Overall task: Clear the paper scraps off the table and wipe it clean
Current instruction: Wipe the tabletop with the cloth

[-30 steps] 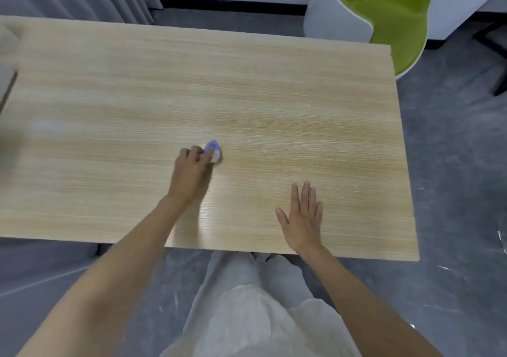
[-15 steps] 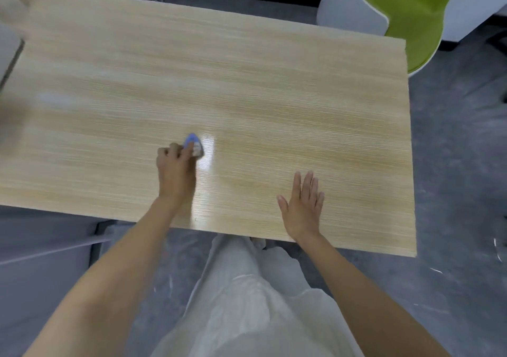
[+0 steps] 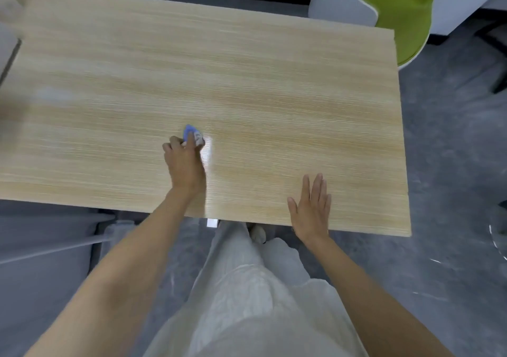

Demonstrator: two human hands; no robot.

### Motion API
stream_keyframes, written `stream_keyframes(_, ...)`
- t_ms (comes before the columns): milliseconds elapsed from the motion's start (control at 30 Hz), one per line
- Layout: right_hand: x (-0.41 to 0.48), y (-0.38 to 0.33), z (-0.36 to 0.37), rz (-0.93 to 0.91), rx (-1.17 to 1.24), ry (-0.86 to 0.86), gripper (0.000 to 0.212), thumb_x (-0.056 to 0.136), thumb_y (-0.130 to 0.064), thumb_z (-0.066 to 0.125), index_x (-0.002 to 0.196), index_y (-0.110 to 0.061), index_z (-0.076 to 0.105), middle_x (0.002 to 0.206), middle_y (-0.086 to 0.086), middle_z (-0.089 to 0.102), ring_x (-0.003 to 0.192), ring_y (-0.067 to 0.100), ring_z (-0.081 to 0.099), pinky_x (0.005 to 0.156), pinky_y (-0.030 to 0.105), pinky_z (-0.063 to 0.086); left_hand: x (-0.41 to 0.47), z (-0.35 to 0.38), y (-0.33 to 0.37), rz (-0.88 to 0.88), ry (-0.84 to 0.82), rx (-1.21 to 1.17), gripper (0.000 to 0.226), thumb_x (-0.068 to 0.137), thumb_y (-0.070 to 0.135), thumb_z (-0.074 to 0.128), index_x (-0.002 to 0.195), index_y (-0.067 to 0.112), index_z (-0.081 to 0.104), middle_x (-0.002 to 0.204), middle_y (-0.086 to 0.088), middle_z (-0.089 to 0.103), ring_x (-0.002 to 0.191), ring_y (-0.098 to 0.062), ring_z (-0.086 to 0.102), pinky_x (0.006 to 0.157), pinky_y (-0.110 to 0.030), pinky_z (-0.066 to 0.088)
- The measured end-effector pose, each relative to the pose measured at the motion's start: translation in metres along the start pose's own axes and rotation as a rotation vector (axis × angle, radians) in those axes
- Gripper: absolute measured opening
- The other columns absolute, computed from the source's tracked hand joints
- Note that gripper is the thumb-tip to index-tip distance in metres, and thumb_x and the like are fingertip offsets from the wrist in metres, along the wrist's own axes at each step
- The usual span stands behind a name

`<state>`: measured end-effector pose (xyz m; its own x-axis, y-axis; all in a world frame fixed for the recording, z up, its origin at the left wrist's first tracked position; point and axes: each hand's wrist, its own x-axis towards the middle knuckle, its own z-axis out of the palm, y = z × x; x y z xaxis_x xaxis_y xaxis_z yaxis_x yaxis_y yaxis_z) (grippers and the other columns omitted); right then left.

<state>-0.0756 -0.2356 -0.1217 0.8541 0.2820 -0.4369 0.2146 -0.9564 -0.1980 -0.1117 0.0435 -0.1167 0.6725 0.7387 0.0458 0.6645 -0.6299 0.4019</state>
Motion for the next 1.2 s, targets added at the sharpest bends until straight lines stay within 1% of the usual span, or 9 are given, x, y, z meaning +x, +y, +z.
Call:
stream_keyframes(100,-0.014,0.004,0.004,0.027,0.010,0.000,0.067,0.101,-0.044,0.022,0.150,-0.014,-0.012,0.156,0.012,-0.023,0.144,0.025,-0.020,0.118,0.043,-0.008,-0.053,0.024,0.047,0.190,-0.053,-0.076,0.036,0.091,0.010,0.052,0.127,0.010,0.046,0.108,-0.014,0.050,0.094,-0.028,0.042,0.080,-0.032,0.036)
stream_keyframes(233,-0.030,0.014,0.005,0.002,-0.020,0.025,0.066,0.101,-0.042,0.025,0.151,-0.013,-0.006,0.156,0.014,-0.019,0.145,0.027,-0.017,0.117,0.043,-0.007,-0.081,0.044,0.032,1.207,-0.234,0.087,0.051,0.077,-0.001,0.059,0.127,0.007,0.048,0.101,-0.014,0.054,0.079,-0.028,0.047,0.063,-0.036,0.045)
stream_keyframes(300,-0.035,0.022,0.007,0.015,-0.014,0.027,0.066,0.101,-0.042,0.024,0.151,-0.013,-0.007,0.156,0.014,-0.020,0.145,0.026,-0.018,0.117,0.042,-0.009,-0.053,0.039,0.014,1.072,-0.186,0.064,0.055,0.076,0.000,0.066,0.128,0.011,0.051,0.101,-0.017,0.054,0.080,-0.031,0.049,0.066,-0.038,0.047)
stream_keyframes(500,-0.043,0.035,0.015,0.053,0.042,0.057,0.063,0.100,-0.044,0.018,0.151,-0.016,-0.007,0.156,0.012,-0.020,0.145,0.025,-0.018,0.117,0.041,-0.012,-0.049,0.015,0.043,0.041,-0.079,-0.010,0.048,0.084,0.001,0.053,0.131,0.010,0.050,0.117,-0.026,0.048,0.105,-0.040,0.045,0.086,-0.050,0.041)
stream_keyframes(633,-0.045,0.031,0.016,0.066,0.075,0.077,0.060,0.102,-0.036,0.026,0.152,-0.014,0.001,0.158,0.016,-0.013,0.146,0.027,-0.013,0.117,0.042,-0.009,-0.126,0.047,0.080,0.657,-0.214,-0.027,0.062,0.063,-0.003,0.073,0.123,0.006,0.056,0.092,-0.019,0.058,0.074,-0.032,0.051,0.060,-0.036,0.046)
stream_keyframes(733,-0.045,0.035,0.012,0.053,0.076,0.078,0.057,0.103,-0.034,0.025,0.152,-0.015,0.004,0.158,0.015,-0.011,0.146,0.026,-0.011,0.117,0.041,-0.007,-0.112,0.047,0.060,0.981,-0.275,-0.005,0.049,0.080,0.007,0.058,0.127,0.012,0.047,0.101,-0.015,0.055,0.083,-0.029,0.049,0.067,-0.038,0.049)
stream_keyframes(933,-0.054,0.045,0.013,0.000,0.046,0.103,0.055,0.103,-0.030,0.023,0.152,-0.013,0.003,0.158,0.014,-0.012,0.146,0.025,-0.013,0.118,0.038,-0.010,-0.087,0.038,0.050,0.291,-0.118,-0.005,0.056,0.080,-0.001,0.059,0.134,0.005,0.046,0.109,-0.030,0.050,0.092,-0.042,0.047,0.075,-0.046,0.042)
stream_keyframes(1000,-0.057,0.048,0.015,0.044,0.042,0.122,0.055,0.103,-0.029,0.024,0.152,-0.012,0.004,0.158,0.015,-0.011,0.146,0.025,-0.012,0.118,0.038,-0.012,-0.116,0.048,0.083,0.288,-0.184,-0.079,0.056,0.078,-0.001,0.064,0.132,-0.001,0.048,0.106,-0.029,0.053,0.088,-0.040,0.049,0.072,-0.044,0.045)
stream_keyframes(1200,-0.067,0.078,0.011,0.266,0.101,0.175,0.057,0.103,-0.029,0.025,0.151,-0.008,0.004,0.159,0.014,-0.007,0.147,0.024,-0.010,0.119,0.040,-0.007,-0.138,0.081,0.111,1.320,-0.325,-0.089,0.054,0.074,0.001,0.066,0.125,0.008,0.049,0.107,-0.015,0.051,0.084,-0.030,0.049,0.066,-0.037,0.052)
